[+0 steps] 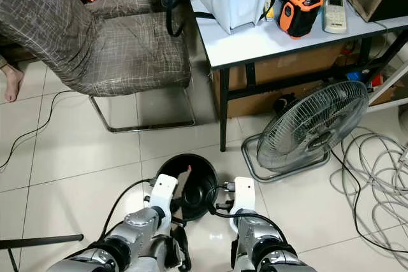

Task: Picking trash to rubbish bin

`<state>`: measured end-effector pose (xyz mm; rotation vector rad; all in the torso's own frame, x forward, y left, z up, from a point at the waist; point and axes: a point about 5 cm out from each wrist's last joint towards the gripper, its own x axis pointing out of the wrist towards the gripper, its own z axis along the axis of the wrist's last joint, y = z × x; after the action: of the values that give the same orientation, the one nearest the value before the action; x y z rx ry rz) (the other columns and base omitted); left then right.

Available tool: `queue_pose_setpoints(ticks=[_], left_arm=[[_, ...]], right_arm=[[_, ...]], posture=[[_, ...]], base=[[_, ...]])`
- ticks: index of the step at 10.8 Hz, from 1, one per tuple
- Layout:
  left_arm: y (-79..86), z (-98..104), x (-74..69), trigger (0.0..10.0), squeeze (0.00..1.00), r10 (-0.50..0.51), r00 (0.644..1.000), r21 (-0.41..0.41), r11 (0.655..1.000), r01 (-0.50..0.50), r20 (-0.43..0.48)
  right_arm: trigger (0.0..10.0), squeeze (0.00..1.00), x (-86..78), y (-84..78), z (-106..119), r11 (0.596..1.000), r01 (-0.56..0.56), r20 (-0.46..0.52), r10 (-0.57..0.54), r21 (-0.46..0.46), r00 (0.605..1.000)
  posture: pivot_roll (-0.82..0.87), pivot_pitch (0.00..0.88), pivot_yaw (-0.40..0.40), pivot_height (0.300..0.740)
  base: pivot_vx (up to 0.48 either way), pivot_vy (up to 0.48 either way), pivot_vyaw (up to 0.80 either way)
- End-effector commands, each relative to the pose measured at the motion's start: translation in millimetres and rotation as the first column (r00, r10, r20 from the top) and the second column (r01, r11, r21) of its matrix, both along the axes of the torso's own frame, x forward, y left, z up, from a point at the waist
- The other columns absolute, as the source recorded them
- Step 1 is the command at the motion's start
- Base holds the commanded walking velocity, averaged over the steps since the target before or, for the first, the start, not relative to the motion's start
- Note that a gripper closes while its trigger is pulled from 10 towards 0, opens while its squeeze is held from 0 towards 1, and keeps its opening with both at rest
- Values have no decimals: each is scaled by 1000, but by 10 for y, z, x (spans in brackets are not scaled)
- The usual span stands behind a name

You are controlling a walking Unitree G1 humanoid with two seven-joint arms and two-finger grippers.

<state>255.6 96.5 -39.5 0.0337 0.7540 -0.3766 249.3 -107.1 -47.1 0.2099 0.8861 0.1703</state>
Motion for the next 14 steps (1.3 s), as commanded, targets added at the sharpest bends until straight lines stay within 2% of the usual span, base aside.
queue_pose_setpoints(ticks=[1, 4, 7, 10, 12, 14], left_arm=[[30, -74, -88, 10000, 0, 5, 999, 17, 1000, -5, -39], [-11, -103, -136, 10000, 0, 0, 998, 8, 1000, 0, -57], [-65, -90, -126, 10000, 0, 15, 999, 2, 1000, -15, -46], [-101, -97, -141, 10000, 0, 10, 998, -8, 1000, -10, -61], [-119, -109, -161, 10000, 0, 4, 998, -1, 1000, -4, -67], [-128, -114, -169, 10000, 0, 1, 997, 0, 1000, -1, -73]], right_arm=[[10000, 0, -79, 0, -51, 1000, -3, -32, 4, 31, 999], [10000, 0, -128, -75, -83, 1000, -4, -38, 5, 31, 999], [10000, 0, -139, -13, -44, 988, -73, -6, 74, 138, 997], [10000, 0, -200, -93, -69, 987, -76, -16, 79, 142, 997], [10000, 0, -201, -118, 55, 977, -113, 15, 112, 182, 994], [10000, 0, -251, -212, 210, 973, -105, 48, 97, 204, 994]], posture=[[-245, 286, 90, 740], [-261, 288, 87, 740], [-273, 292, 82, 740], [-284, 289, 81, 740], [-283, 290, 79, 740], [-297, 294, 76, 740]], base=[[0, 0, 0], [0, 0, 0], [0, 0, 0], [0, 0, 0], [0, 0, 0], [0, 0, 0]])
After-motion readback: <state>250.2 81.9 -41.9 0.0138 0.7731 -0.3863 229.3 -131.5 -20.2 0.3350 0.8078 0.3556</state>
